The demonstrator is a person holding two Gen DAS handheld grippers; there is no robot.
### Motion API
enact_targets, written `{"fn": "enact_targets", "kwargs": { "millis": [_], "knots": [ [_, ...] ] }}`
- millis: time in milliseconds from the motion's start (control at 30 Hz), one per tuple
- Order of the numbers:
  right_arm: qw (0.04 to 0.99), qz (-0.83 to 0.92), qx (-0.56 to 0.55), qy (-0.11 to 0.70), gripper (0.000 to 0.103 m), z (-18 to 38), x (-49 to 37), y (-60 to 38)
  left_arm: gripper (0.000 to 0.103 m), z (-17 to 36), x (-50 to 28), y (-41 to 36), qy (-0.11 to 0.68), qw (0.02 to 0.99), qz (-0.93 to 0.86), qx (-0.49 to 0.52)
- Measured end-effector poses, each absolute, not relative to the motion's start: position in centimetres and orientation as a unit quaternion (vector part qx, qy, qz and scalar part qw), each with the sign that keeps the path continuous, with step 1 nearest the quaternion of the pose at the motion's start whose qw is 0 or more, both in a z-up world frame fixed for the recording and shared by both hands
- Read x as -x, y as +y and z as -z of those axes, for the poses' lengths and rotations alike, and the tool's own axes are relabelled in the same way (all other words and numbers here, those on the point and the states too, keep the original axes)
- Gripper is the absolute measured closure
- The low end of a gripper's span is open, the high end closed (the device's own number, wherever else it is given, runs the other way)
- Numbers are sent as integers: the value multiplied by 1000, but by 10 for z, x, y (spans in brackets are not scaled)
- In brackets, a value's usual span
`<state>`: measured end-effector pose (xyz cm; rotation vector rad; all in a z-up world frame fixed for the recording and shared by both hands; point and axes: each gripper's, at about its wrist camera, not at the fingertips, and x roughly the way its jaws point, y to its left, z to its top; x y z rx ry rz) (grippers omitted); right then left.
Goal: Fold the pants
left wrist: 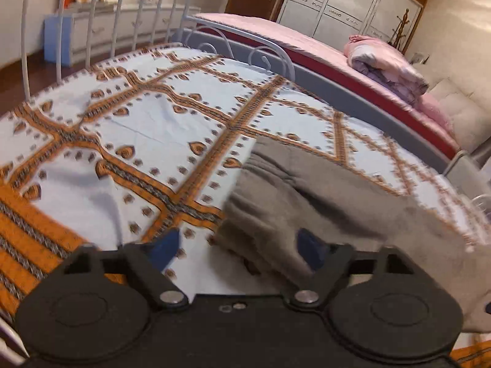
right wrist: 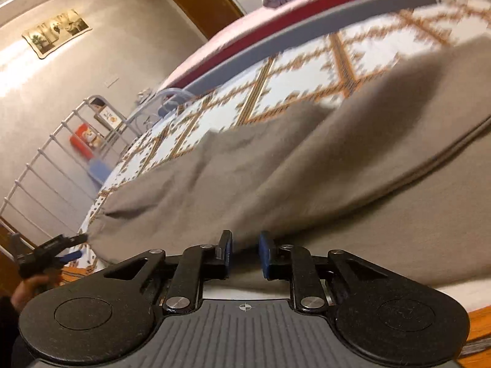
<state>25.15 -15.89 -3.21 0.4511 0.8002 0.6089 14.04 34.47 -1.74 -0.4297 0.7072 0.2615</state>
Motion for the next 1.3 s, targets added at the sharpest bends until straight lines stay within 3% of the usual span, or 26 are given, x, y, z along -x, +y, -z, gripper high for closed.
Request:
{"fn": "enact_targets", "kwargs": {
  "millis": [233, 267, 333, 467, 567, 600, 633, 667, 900, 1100, 1167, 1200, 1233, 1300],
  "knots": [
    [867, -194, -266, 375, 83, 27, -281, -243, 43, 22, -172, 271, 377, 901, -54, 210],
    [865, -176, -279, 378, 79, 31, -287, -251, 43, 29, -179, 260, 390, 897, -48, 200],
    [845, -148, -328, 395, 53, 45, -300, -270, 43, 41, -193, 240, 429, 890, -59, 143],
    [824, -113, -401, 384, 52, 69, -315, -299, 36, 51, -198, 229, 452, 884, -64, 101],
    [834, -111, -395, 368, 52, 69, -328, -306, 27, 53, -199, 227, 453, 884, -59, 102],
    [832, -110, -398, 370, 56, 71, -334, -309, 26, 53, -199, 226, 454, 883, -59, 100],
    [830, -109, -398, 375, 83, 73, -337, -312, 26, 53, -199, 226, 455, 883, -57, 98],
    [836, -99, -383, 381, 97, 71, -340, -315, 26, 52, -202, 226, 454, 883, -56, 101],
    [867, -124, -364, 317, 98, 21, -271, -338, 26, 52, -195, 240, 441, 886, -40, 136],
    [844, -89, -318, 424, 97, 69, -269, -333, 25, 51, -198, 244, 440, 884, -43, 153],
    [846, -86, -348, 395, 80, 60, -265, -347, 24, 51, -198, 243, 440, 884, -45, 150],
    [857, -72, -348, 374, 64, 55, -261, -354, 23, 52, -199, 242, 441, 884, -44, 147],
    [865, -55, -350, 355, 58, 50, -261, -362, 23, 52, -199, 243, 441, 885, -42, 146],
    [865, -36, -371, 335, 57, 45, -265, -379, 21, 52, -199, 244, 439, 885, -39, 152]
  ]
}}
